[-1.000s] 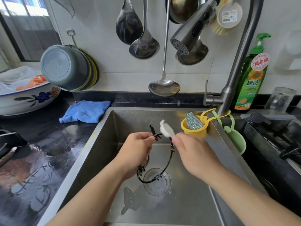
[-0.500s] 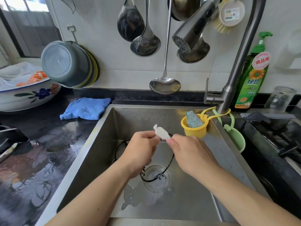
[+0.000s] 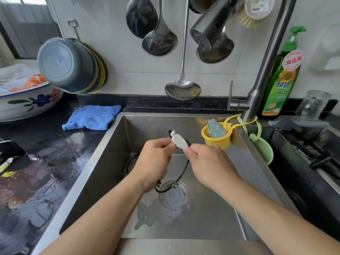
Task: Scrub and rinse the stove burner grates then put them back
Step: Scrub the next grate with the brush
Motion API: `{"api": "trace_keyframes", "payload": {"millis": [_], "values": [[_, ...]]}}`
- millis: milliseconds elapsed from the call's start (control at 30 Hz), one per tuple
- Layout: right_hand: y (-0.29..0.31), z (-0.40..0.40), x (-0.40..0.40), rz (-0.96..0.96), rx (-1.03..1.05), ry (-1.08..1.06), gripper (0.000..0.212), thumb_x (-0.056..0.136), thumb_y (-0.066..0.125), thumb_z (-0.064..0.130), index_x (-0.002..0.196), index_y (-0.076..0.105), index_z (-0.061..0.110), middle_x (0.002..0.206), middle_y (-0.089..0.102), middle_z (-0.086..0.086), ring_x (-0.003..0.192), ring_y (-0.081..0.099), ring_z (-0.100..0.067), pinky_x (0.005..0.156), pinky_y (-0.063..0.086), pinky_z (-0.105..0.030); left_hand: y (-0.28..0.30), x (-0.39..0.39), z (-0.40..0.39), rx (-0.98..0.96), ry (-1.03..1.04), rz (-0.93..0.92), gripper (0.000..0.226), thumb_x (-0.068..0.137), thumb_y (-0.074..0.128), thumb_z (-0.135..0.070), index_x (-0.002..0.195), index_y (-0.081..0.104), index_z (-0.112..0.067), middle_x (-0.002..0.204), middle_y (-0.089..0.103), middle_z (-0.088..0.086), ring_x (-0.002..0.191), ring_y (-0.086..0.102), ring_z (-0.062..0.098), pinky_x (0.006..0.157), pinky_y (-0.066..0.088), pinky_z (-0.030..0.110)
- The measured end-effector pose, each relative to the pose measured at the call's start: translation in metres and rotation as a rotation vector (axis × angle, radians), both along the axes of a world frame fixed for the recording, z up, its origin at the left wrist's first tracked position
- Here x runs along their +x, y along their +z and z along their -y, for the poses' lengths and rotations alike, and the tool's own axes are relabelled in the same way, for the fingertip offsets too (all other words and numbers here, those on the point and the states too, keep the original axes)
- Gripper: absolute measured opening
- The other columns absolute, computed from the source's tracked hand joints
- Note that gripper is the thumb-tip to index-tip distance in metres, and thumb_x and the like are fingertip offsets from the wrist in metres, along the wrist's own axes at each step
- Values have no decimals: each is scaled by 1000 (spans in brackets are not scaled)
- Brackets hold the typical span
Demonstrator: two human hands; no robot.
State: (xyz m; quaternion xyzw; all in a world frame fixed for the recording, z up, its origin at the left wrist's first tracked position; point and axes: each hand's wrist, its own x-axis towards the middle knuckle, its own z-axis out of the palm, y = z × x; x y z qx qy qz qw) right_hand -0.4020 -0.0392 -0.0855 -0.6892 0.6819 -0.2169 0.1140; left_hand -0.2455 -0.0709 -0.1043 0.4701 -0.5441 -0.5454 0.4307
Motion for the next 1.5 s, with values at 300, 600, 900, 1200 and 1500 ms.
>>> {"api": "trace_keyframes", "payload": {"millis": [300, 600, 900, 1200, 1500], "values": [[-2, 3, -1, 46, 10, -24, 50, 104, 36, 49, 67, 44, 16, 66, 52, -4, 66, 50, -25, 54, 34, -36, -8, -3, 1, -108, -24, 160, 26, 103, 49, -12, 96, 58, 11, 56, 30, -8, 51, 21, 11, 47, 18, 25], [-5, -1, 3, 48, 82, 26, 51, 105, 35, 48, 67, 45, 15, 69, 54, -7, 69, 53, -28, 59, 40, -39, -5, 5, 8, -37, 73, -25, 24, 104, 47, -7, 92, 65, 4, 57, 29, -4, 49, 20, 12, 48, 15, 25], [0, 0, 2, 5, -44, -49, 50, 104, 36, 50, 67, 43, 17, 68, 51, -4, 67, 51, -26, 56, 38, -38, -8, -1, 1, -250, 6, 352, 24, 102, 50, -15, 87, 65, -5, 54, 32, -13, 52, 26, 11, 48, 24, 26], [-12, 20, -33, 81, 18, -221, 50, 106, 26, 48, 70, 45, 20, 73, 54, -1, 70, 49, -23, 61, 37, -37, -3, 6, 6, -158, 86, 98, 29, 104, 52, -14, 91, 76, -23, 58, 35, -10, 52, 27, 8, 49, 23, 26], [-8, 7, -3, 128, 17, -46, 40, 107, 26, 42, 82, 49, 22, 78, 56, -5, 74, 55, -25, 62, 42, -38, -1, 3, 1, -180, 53, 57, 28, 103, 55, -12, 79, 70, -12, 57, 32, -7, 51, 24, 10, 48, 21, 25]]}}
